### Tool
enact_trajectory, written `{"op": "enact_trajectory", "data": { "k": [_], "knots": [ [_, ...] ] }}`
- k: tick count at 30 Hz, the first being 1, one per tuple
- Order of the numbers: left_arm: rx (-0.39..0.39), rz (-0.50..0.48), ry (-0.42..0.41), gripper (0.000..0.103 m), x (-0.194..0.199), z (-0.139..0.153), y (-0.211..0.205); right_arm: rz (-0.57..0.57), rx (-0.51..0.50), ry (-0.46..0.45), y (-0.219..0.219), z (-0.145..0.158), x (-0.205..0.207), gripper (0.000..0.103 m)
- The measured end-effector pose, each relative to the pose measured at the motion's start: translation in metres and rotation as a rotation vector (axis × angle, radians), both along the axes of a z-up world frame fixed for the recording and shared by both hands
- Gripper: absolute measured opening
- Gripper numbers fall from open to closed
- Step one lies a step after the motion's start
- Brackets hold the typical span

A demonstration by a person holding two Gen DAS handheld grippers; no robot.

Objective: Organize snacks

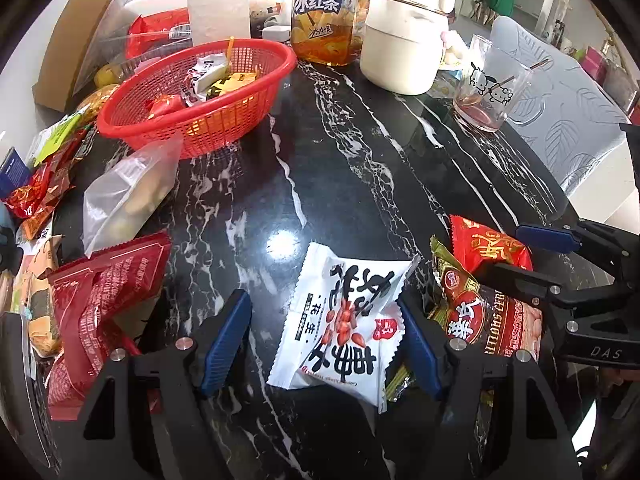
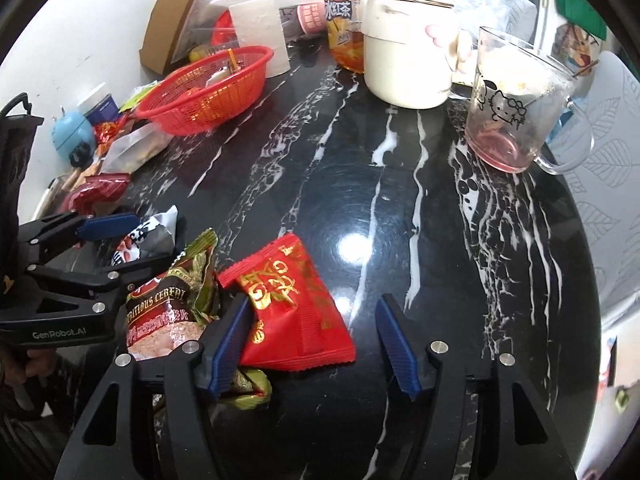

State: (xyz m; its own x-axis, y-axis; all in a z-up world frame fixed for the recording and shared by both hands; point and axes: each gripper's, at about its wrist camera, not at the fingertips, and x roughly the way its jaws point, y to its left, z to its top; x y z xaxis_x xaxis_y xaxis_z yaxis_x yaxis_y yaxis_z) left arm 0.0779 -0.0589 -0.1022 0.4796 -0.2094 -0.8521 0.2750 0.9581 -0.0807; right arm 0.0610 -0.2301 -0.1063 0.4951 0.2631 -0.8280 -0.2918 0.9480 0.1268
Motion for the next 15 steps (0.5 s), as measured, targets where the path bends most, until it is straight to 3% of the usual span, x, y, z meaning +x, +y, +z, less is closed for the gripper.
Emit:
{"op": "enact_trajectory", "data": {
  "k": [4,5,6,8,15],
  "knots": [
    [-0.016,-0.015,-0.008,0.072,-0.004,0.001,0.003,0.018,-0.010,-0.010,0.004,-0.001,0.000,0.060],
    [-0.032,-0.025,-0.006,0.072,-0.005,0.001,0.005,0.029,-0.011,-0.018,0.007,0.000,-0.001,0.057],
    [-0.036,-0.029,-0.004,0.071,-0.006,0.002,0.005,0.037,-0.004,-0.023,0.008,0.000,-0.002,0.043],
    [-0.017,-0.045,-0.016,0.049,-0.008,0.003,0.005,0.063,-0.019,-0.048,0.014,-0.001,-0.003,0.039],
    [-0.025,-0.059,-0.046,0.039,-0.015,0.014,0.006,0.082,0.001,-0.051,0.015,-0.001,-0.005,0.034]
  ]
}}
